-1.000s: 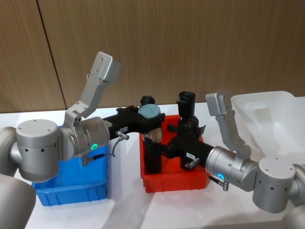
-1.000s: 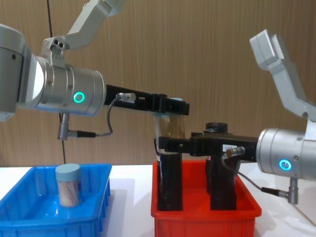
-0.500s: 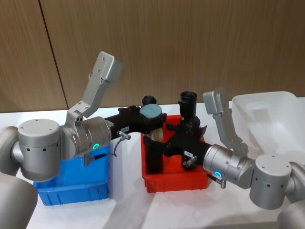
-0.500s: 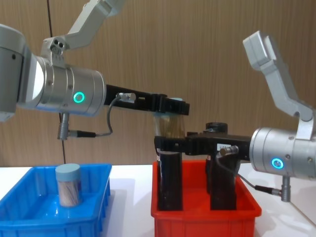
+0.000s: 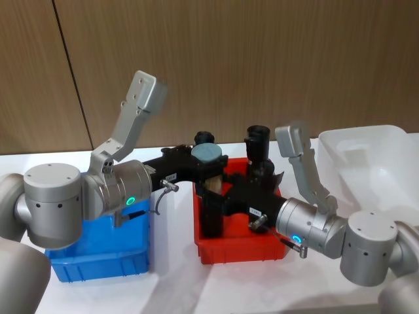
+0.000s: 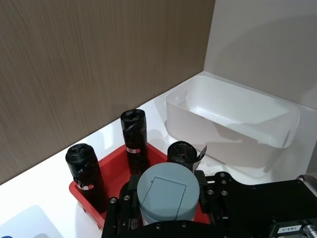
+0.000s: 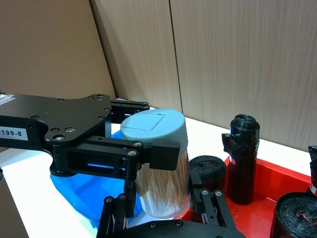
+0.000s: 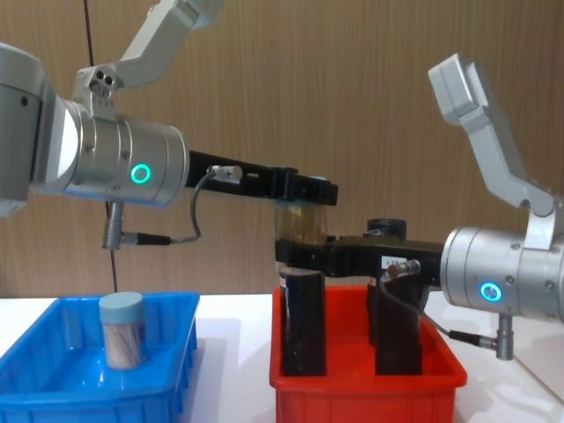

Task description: Pick the cotton swabs from the blue box and place them into the white box.

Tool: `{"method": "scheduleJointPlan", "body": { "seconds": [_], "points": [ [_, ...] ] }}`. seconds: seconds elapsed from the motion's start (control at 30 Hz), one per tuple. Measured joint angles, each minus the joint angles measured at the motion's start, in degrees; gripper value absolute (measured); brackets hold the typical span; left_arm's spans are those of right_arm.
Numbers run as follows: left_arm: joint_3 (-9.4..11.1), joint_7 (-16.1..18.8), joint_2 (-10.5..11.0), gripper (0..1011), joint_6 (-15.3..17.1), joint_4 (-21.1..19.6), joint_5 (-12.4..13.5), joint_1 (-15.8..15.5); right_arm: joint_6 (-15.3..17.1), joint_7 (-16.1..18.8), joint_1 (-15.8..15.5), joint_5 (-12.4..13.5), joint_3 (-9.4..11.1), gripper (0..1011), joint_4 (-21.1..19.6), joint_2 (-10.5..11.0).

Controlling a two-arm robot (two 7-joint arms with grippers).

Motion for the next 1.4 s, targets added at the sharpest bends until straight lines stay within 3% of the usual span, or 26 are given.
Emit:
{"method": "scheduleJointPlan", "body": {
  "seconds": [0.43,0.7,0.83,1.4],
  "points": [
    [0.0,0.0,0.0,672,0.0,0.0,0.0,0.0,-0.3,0.5,-0.1,0.0,-0.3,642,-0.5,0.2],
    [0.0,0.0,0.0,924,0.0,0.0,0.0,0.0,-0.5,0.7,-0.2,0.0,-0.5,642,-0.7,0.4],
    [0.0,0.0,0.0,1003,0.0,0.0,0.0,0.0,-0.6,0.7,-0.2,0.1,-0.5,642,-0.7,0.4],
    [0.0,0.0,0.0,1004,0.0,0.0,0.0,0.0,-1.2,-0.7,-1.1,1.4,-0.4,642,-1.6,1.1]
  ]
}}
